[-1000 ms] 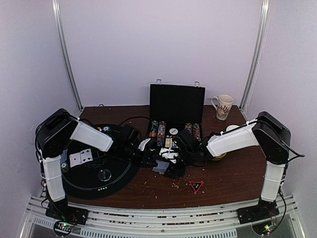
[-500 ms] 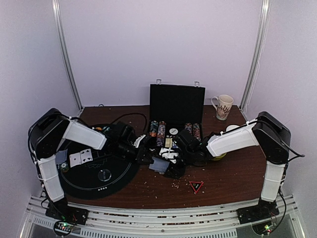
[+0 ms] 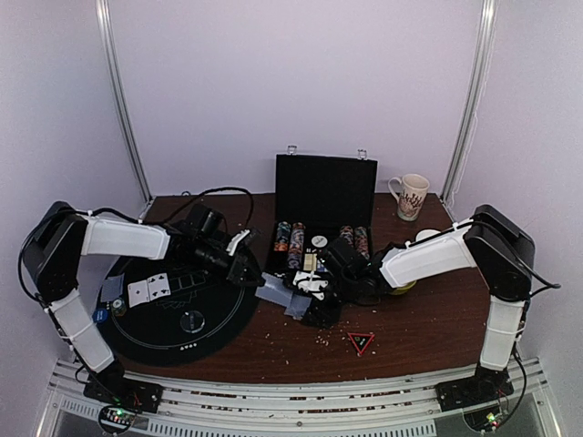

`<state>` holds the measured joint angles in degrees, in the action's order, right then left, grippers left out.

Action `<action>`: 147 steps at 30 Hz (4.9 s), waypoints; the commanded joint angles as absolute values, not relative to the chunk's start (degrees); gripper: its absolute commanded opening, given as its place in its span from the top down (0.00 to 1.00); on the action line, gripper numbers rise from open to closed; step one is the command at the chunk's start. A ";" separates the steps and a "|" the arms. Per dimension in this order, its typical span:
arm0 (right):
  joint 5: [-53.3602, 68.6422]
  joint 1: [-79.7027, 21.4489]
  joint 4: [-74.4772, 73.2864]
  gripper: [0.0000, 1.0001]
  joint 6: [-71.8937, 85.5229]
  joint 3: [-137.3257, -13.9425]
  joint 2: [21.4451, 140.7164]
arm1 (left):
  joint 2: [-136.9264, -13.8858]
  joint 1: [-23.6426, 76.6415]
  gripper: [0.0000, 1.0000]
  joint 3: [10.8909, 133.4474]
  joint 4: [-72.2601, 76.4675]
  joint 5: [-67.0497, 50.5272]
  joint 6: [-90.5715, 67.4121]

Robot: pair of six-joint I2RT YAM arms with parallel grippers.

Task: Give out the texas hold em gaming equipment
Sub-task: Pick up the poker card from the face-down deck piles, then flop the poker card into the community card area, then pick up the poker card from the face-down deck piles.

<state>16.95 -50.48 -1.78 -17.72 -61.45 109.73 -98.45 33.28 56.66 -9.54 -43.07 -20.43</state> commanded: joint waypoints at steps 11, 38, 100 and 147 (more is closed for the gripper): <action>13.94 -50.21 -8.27 0.27 -18.31 -59.58 111.56 | -88.11 28.19 1.00 81.53 -56.76 11.49 8.69; 14.06 -50.17 -8.48 0.27 -18.09 -59.41 111.38 | -98.37 28.91 1.00 53.85 -21.24 35.22 29.29; 14.06 -50.05 -9.93 0.27 -18.52 -59.67 110.89 | -98.26 28.67 0.96 46.20 -31.82 24.33 32.08; 13.14 -50.39 -4.65 0.28 -15.89 -57.64 111.03 | -106.43 39.93 0.46 47.64 22.87 -40.53 -44.28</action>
